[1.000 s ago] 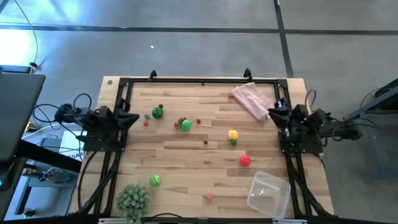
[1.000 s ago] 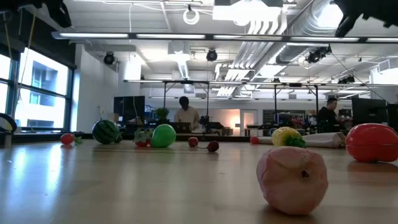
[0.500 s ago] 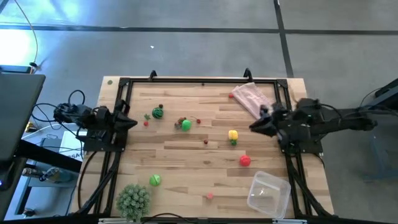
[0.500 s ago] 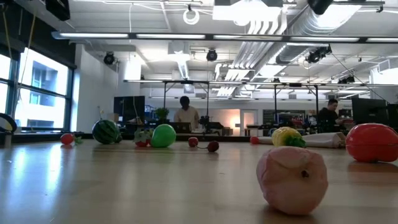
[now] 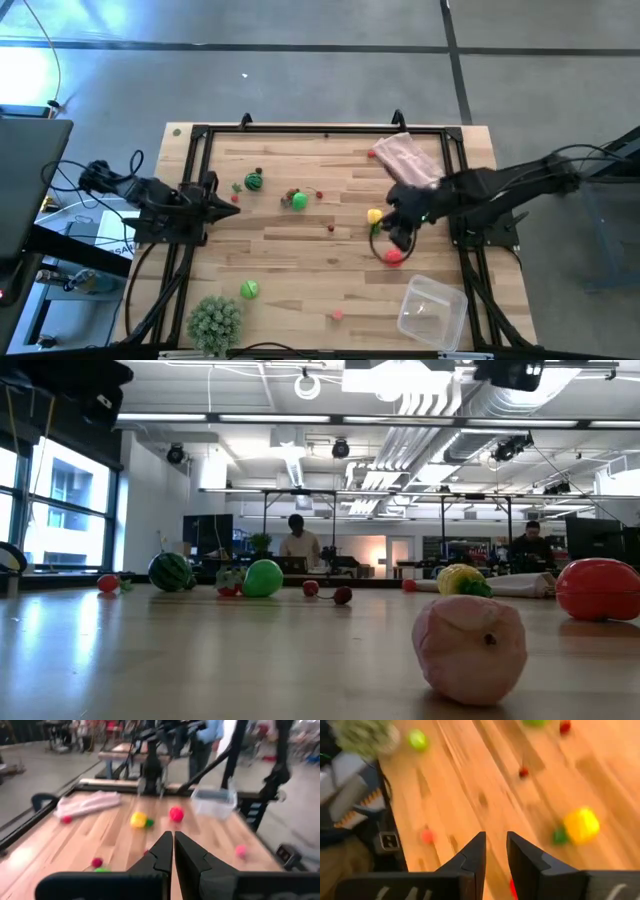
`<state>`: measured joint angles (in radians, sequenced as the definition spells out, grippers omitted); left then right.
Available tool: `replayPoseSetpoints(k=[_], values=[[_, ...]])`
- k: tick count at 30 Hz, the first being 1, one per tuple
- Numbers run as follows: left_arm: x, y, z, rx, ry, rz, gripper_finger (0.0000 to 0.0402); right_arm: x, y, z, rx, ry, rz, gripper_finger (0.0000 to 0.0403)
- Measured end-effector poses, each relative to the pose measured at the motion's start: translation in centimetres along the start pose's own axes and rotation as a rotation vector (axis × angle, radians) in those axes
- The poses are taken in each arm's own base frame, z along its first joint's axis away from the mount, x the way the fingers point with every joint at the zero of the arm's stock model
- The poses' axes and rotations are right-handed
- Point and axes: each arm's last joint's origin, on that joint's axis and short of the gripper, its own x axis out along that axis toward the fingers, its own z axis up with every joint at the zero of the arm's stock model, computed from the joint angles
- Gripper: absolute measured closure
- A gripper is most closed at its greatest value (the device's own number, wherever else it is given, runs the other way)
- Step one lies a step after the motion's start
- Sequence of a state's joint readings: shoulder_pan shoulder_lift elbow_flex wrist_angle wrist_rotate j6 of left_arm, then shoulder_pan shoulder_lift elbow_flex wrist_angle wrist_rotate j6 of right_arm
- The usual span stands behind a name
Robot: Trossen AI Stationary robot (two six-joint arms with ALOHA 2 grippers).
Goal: Pick and placing Produce into tupperware
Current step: Prepare the transparent container to the center of the table
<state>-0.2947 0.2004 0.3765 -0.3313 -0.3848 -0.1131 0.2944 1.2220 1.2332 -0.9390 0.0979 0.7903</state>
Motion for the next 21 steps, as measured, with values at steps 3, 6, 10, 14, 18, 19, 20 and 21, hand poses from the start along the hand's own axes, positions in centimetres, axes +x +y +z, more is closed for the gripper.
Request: replayPoseSetpoints(k=[3,6,10,14,18,19,20,21], values=[[0.2,-0.1,0.4,0.008,0.017,0.010,0.0394,0.8,1.8,-1.0,0.059,0.074,-0.015,0.0336],[0.2,-0.1,0.5,0.027,0.021,0.010,0.0394,1.3,3.5,-2.3,0.147,0.127,-0.020,0.0336],[0.2,-0.1,0.4,0.067,0.027,0.014,0.0394,1.7,5.3,-4.4,0.269,0.196,-0.053,0.0336],[0.2,0.0,0.4,0.078,0.024,0.049,0.0394,2.3,6.6,-6.7,0.383,0.254,-0.104,0.0336],[0.2,0.1,0.5,0.078,0.021,0.089,0.0394,3.2,7.5,-9.0,0.477,0.310,-0.202,0.0336],[0.2,0.1,0.5,0.077,0.020,0.097,0.0394,3.6,7.8,-9.6,0.497,0.320,-0.229,0.0336],[0.2,0.1,0.5,0.077,0.019,0.102,0.0394,3.9,8.0,-10.2,0.513,0.333,-0.255,0.0336],[0.2,0.2,0.5,0.076,0.017,0.107,0.0394,4.3,8.2,-10.7,0.523,0.342,-0.275,0.0336]])
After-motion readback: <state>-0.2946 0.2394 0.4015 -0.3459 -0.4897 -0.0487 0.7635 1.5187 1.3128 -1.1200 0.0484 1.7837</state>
